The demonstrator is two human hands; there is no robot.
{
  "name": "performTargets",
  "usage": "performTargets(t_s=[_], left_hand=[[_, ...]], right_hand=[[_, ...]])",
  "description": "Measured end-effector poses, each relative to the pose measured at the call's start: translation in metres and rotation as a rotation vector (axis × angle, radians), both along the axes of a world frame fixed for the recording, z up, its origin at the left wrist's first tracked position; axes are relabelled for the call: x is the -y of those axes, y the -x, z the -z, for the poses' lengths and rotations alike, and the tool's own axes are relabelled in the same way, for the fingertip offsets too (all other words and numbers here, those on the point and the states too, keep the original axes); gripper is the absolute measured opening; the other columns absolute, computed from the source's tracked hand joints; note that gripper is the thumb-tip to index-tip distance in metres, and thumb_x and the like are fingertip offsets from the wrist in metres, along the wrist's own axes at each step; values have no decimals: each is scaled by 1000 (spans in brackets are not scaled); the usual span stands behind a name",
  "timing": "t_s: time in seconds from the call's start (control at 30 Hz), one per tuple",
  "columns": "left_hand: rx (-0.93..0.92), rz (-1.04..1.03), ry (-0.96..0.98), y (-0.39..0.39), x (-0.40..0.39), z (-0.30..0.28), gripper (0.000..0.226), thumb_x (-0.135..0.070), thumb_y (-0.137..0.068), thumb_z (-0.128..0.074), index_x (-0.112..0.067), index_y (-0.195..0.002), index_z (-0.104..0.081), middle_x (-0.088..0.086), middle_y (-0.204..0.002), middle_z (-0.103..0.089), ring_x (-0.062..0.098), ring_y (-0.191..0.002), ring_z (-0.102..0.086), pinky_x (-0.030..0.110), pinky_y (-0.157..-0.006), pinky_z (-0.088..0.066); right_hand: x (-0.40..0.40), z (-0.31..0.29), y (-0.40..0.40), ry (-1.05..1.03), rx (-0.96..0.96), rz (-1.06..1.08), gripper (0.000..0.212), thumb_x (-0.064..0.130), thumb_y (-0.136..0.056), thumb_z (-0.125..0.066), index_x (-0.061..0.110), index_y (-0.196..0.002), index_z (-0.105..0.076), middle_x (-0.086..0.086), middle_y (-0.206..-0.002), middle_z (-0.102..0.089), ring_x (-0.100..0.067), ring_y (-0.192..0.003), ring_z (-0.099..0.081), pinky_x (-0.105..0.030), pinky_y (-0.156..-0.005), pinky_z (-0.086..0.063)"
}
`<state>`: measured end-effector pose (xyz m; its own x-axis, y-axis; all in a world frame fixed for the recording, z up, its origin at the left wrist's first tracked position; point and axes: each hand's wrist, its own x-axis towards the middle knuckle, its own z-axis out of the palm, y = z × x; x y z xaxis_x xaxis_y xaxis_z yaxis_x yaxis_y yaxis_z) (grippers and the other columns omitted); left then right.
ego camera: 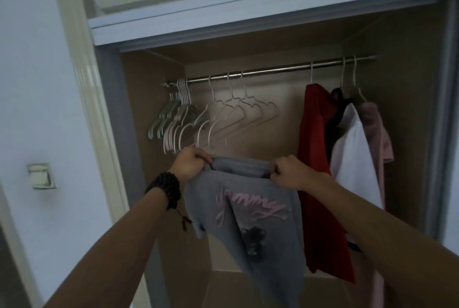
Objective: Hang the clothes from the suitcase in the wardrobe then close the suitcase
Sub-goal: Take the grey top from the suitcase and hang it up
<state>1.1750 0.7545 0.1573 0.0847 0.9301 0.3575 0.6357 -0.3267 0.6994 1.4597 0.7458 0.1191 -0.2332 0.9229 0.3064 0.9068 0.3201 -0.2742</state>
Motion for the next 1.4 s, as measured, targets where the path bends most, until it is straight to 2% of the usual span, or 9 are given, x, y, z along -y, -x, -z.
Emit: performTargets(t_s=[0.13,0.23,0.33,0.43,0.57,0.77,0.97,1.23,1.4], left_hand=[[245,-25,182,-1,-41,-4,23,-9,-87,-52,-2,-86,-75,13,-93,-70,29,-90,-65,38,-82,-56],[63,-52,266,-2,-71,-6,30,-30,-82,-60,-1,-81,-66,23,-89,-66,31,-80,-64,39,-71,-51],[11,-80,256,-6,-93,-4,22,-30,-84,-62,-12,-86,-50,6,-81,-53,24,-85,-53,35,-75,-46],[46,-42,287,-5,-119,-3,31,-38,-83,-68,-8,-85,-60,8,-88,-60,23,-82,-59,32,-70,-48],[196,-9,255,-8,-138,-8,59,-58,-82,-64,-2,-101,-67,9,-102,-67,25,-93,-64,36,-86,-53],[138,-164,-9,-16,-160,-16,50,-41,-100,-44,3,-97,-68,22,-104,-67,34,-98,-62,40,-88,-51],[549,-70,-43,-21,-163,-26,50,-36,-102,-43,-15,-63,-66,7,-73,-64,26,-77,-58,36,-77,-49],[638,31,-186,-32,-138,-52,44,-27,-102,-45,-15,-63,-62,6,-70,-61,19,-68,-55,33,-70,-46],[663,142,-220,-22,-116,-50,40,-24,-102,-45,-14,-68,-63,3,-68,-59,11,-64,-53,25,-60,-44]], right_hand=[[-25,7,13,66,-10,-46,24,17,-88,-52,2,-89,-70,-10,-90,-72,-20,-86,-65,-26,-71,-48],[-42,12,28,110,-1,-69,24,16,-88,-52,5,-92,-72,-9,-95,-72,-19,-89,-66,-28,-75,-48],[-64,19,45,137,8,-74,23,17,-86,-53,8,-92,-73,-9,-97,-72,-18,-92,-65,-27,-77,-47],[-87,22,59,133,-30,-68,23,19,-85,-53,7,-91,-72,-12,-96,-71,-21,-93,-66,-30,-78,-49],[-101,24,64,122,-45,-52,24,16,-87,-53,7,-99,-72,-11,-103,-71,-20,-98,-65,-26,-79,-46],[-113,26,59,103,-64,-16,26,17,-89,-52,5,-101,-72,-11,-104,-71,-20,-99,-64,-28,-83,-48],[-107,14,37,32,-259,64,24,16,-90,-52,16,-100,-74,1,-104,-72,-8,-94,-62,-15,-78,-41],[-106,-2,38,36,-537,102,22,19,-89,-55,18,-99,-75,3,-102,-72,-12,-98,-64,-22,-86,-48],[-102,-9,43,5,-900,86,48,58,-86,-54,16,-99,-73,-1,-100,-73,-16,-96,-67,-36,-90,-52]])
